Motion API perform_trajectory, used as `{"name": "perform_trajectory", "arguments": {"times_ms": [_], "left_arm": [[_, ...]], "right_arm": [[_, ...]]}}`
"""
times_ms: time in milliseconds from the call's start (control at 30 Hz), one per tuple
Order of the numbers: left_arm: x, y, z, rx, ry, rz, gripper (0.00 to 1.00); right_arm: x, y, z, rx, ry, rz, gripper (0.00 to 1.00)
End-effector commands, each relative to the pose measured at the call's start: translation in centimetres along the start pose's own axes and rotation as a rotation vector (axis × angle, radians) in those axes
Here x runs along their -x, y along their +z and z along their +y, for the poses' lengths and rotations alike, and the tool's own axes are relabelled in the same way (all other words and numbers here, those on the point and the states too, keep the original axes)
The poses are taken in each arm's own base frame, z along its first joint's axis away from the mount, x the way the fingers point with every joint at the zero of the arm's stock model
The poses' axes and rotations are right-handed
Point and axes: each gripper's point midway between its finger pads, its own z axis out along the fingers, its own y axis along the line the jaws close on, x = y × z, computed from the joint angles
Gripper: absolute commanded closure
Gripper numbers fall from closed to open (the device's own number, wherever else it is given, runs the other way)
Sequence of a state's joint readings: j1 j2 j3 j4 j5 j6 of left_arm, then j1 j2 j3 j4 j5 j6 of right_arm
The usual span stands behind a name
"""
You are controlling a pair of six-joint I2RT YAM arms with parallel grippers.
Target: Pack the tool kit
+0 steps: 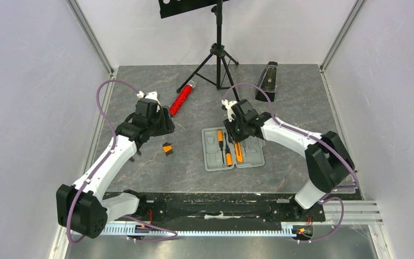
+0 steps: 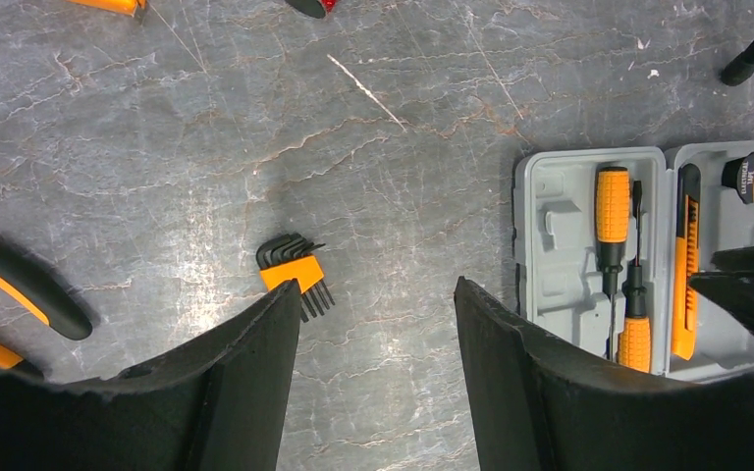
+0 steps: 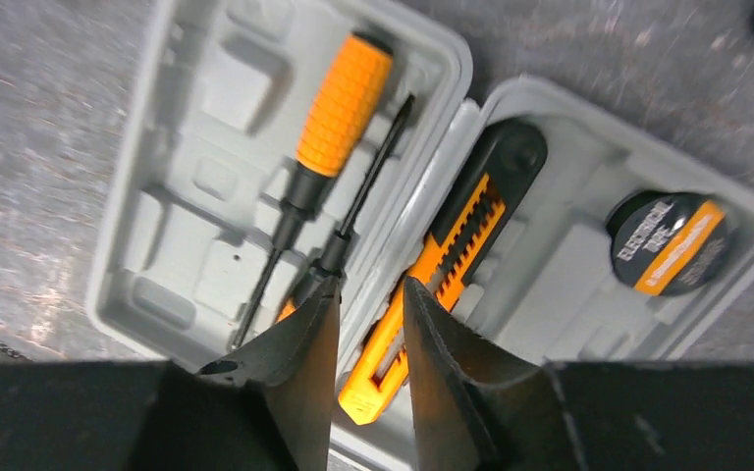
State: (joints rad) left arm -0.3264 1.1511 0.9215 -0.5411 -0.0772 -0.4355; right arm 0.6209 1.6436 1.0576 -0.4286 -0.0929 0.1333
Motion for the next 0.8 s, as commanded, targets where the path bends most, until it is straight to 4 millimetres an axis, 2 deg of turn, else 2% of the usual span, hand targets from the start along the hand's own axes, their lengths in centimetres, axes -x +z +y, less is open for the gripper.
{"name": "perform_trajectory", "arguments": {"times_ms": [0,67,200,367,533,767], "left_arm": [[0.8,-0.3,0.4,0.024,-0.033,-0.036,0.35],[0.7,-0.2,0.6,0.039,-0.041,-0.034,0.35],[0.4,0.3,1.4,0.083,-0.062,-0.02,0.35],[0.2,1.2,2.6,0.15,-0.094,-0.012,0.35],[0.9,2.4,4.5,0.236,-0.131,-0.024,0.35],[2.2,4.1,8.1,0.355,-0.198,-0.031,0.34]], "right_arm": [[6.3,-4.3,0.8,0.017,-0.059,-0.222,0.65],[7.1,-5.6,-0.2,-0.013,-0.049,-0.278,0.62],[6.9,-8.3,-3.4,-0.071,0.017,-0.408,0.5],[5.0,-11.7,-8.3,-0.232,0.087,-0.582,0.34],[2.8,-14.6,-11.5,-0.409,0.13,-0.745,0.18],[-0.5,-17.7,-14.3,-0.597,0.235,-0.919,0.12]]}}
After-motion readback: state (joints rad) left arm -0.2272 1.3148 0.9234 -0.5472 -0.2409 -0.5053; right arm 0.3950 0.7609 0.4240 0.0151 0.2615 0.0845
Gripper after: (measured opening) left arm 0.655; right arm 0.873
